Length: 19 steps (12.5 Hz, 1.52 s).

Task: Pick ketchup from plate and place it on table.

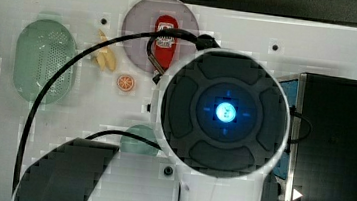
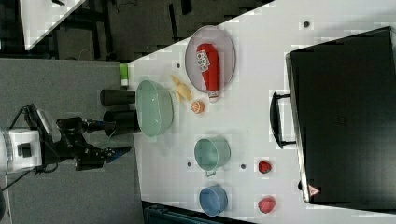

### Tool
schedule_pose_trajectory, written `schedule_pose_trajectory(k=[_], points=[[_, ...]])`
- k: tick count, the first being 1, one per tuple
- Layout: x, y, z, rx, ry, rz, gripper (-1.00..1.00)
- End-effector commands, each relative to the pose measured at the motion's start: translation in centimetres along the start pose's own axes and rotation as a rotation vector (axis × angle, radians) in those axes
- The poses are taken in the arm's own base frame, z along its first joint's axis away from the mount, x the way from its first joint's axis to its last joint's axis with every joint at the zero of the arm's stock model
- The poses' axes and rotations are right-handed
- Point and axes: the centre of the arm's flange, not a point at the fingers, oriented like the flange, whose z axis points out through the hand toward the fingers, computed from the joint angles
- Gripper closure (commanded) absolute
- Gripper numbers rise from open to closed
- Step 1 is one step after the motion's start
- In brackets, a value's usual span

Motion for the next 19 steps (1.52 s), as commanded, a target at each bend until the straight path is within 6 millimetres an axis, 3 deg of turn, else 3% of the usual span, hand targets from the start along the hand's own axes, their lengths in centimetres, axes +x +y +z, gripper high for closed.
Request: schedule_pose_trajectory(k=[1,7,13,19], points=[[2.3,-2.1,6.8,-0.056,-0.081,-0.047,-1.0],[4.0,-6.9,14.4,-0.035,-0.1,-0.286,-1.0],[5.6,-10.9,24.0,0.003,-0.117,-0.58,-1.0],[7.7,-14.1,31.7,0.015,-0.063,-0.686,-1.0]])
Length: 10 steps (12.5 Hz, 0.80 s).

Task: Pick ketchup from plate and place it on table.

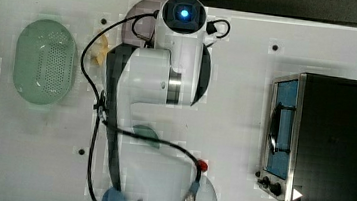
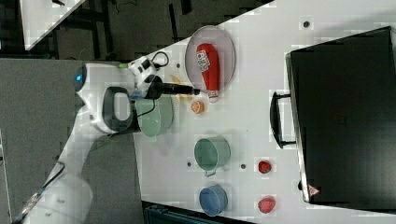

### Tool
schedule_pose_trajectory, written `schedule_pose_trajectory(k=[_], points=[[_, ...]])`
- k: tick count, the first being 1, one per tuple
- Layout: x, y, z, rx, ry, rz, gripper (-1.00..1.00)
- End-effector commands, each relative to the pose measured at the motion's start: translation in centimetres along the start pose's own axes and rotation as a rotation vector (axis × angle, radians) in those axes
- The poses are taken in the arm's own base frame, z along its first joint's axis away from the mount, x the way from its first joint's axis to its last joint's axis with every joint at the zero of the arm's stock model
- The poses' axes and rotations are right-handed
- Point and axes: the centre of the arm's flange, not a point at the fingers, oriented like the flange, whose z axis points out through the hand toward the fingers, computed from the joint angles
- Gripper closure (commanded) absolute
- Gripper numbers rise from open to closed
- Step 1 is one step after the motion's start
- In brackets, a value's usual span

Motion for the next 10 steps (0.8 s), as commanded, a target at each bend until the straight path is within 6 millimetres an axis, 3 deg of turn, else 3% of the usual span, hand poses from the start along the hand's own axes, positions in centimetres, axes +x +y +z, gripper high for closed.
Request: schedule_pose_trajectory(k=[1,7,10], points=[[2.4,-1.8,1.3,-0.021,0.039,-0.121,-1.0],[5.2,-2.9,7.6,-0.032,0.075,-0.163,-1.0],[5.9,-3.1,9.5,-0.015,0.132,-0.168,-1.0]])
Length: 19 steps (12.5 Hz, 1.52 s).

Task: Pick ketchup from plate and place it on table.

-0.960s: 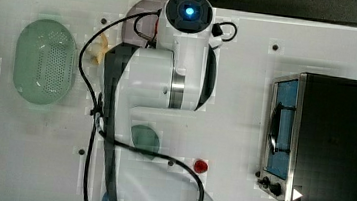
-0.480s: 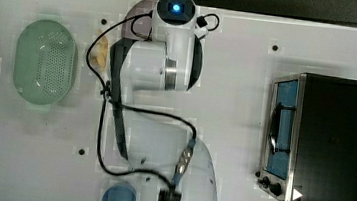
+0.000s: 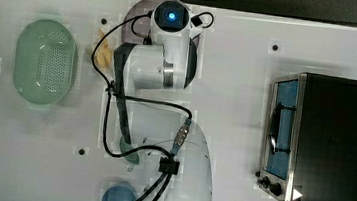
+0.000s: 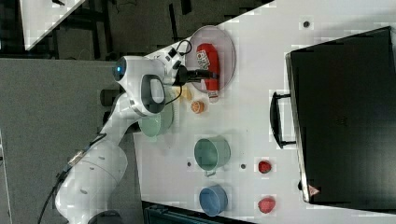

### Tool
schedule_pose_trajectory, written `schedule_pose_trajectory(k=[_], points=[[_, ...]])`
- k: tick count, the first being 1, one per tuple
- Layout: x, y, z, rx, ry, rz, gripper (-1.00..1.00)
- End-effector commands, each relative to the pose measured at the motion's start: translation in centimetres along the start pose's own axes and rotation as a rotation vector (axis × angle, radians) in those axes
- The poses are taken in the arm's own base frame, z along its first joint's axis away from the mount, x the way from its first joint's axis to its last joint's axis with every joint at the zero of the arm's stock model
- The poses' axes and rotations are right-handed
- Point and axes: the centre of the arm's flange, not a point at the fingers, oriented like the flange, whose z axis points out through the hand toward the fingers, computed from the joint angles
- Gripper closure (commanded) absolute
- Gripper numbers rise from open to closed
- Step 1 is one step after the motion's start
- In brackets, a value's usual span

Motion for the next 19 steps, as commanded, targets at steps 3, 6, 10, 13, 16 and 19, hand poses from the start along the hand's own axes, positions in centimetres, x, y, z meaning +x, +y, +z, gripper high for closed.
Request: schedule_pose_trajectory(k=[3,6,10,13,16,19], points=[[1.4,-0.9,-0.1,0.014,0.078,-0.055,-1.0],[1.6,-0.9,1.3,0.021,0.101,-0.053,-1.0],[1.6,-0.9,1.7,0.022,0.1,-0.053,-0.2],[2.2,-1.2,0.3,0.028,0.125,-0.045,-0.16],[3.3,-1.0,-4.4,0.028,0.163,0.006,-0.16],[3.0,0.3,-11.7,0.009,0.161,0.074,-0.16]])
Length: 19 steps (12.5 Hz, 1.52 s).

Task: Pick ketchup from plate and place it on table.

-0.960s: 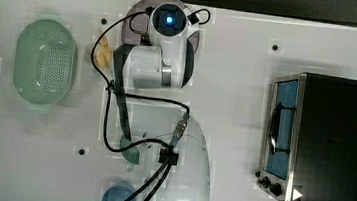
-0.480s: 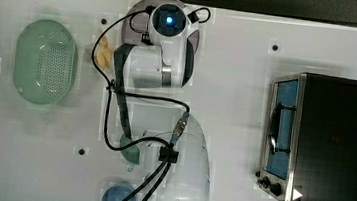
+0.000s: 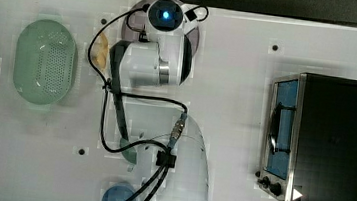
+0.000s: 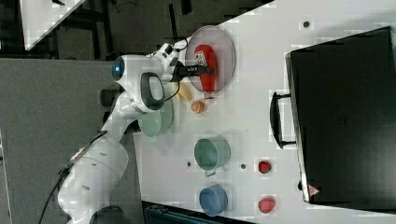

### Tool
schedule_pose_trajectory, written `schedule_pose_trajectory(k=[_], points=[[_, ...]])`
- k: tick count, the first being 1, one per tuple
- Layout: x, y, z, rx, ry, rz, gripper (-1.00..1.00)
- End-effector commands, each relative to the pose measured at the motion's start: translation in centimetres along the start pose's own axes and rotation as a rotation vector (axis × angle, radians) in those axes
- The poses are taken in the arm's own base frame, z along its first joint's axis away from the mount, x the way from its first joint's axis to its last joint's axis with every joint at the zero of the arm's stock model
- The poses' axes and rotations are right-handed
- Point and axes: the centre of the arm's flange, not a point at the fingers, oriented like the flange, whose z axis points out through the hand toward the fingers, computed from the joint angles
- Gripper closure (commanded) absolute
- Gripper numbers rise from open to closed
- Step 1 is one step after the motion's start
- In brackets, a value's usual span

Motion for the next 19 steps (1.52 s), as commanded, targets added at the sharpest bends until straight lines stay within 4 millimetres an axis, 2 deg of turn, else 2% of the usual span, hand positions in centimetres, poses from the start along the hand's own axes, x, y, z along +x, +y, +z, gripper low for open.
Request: schedule_pose_trajectory(k=[1,4,7,10,12,14,17,19], points=[[2.2,2.3,-13.8,-0.01,0.122,0.096,-0.16],[1.0,4.1,-20.7,0.016,0.111,0.159,-0.16],[-1.1,6.3,-25.6,0.076,0.038,0.239,-0.16],[-3.3,9.9,-29.5,0.057,0.016,0.296,-0.16],[-5.5,11.9,-29.8,0.036,-0.034,0.338,-0.16],[-7.5,13.0,-29.3,0.025,-0.055,0.384,-0.16],[-10.5,12.5,-28.0,0.016,-0.06,0.43,-0.16],[-12.3,11.8,-26.4,0.009,-0.054,0.468,-0.16]])
